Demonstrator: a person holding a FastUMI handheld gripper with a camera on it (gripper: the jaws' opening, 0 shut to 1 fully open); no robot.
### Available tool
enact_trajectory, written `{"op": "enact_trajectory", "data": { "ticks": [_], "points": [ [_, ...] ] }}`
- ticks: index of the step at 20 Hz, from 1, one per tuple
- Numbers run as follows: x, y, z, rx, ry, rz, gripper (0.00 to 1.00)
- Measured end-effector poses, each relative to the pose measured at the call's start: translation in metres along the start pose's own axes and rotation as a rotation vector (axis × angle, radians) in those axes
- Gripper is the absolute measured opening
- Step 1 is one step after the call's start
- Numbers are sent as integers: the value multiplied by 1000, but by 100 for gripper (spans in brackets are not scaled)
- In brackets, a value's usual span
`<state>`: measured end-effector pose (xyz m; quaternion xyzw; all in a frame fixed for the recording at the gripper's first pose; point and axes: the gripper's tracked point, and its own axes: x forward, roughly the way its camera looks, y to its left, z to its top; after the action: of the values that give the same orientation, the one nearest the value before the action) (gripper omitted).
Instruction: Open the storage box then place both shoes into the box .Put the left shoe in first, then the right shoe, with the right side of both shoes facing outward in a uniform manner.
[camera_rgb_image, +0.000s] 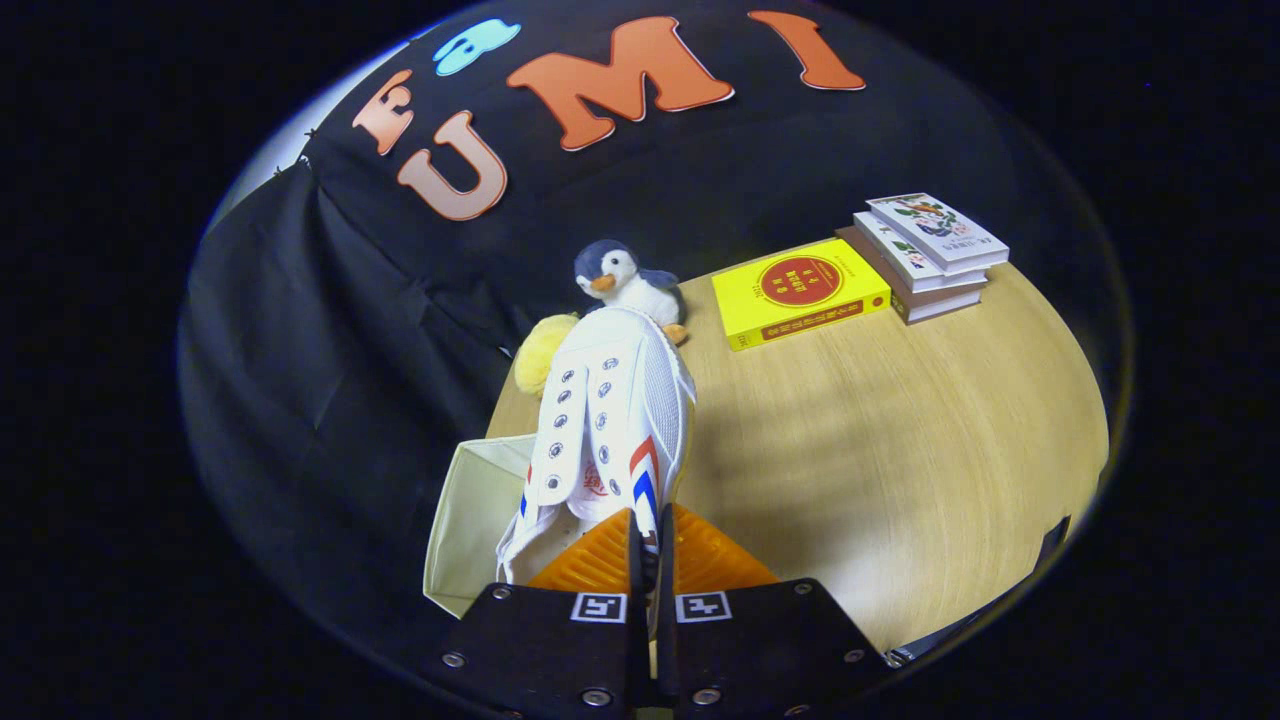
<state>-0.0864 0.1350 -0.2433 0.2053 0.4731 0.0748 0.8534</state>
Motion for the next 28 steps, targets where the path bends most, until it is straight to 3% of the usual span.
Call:
{"op": "enact_trajectory", "data": {
  "ticks": [7,12,17,28],
  "points": [
    [25,73,-32,-45,71,50,4],
    [48,102,-62,-66,151,36,4],
    [67,113,-93,-78,245,-1,4],
    [67,115,-105,-81,269,-55,4]
  ]
}}
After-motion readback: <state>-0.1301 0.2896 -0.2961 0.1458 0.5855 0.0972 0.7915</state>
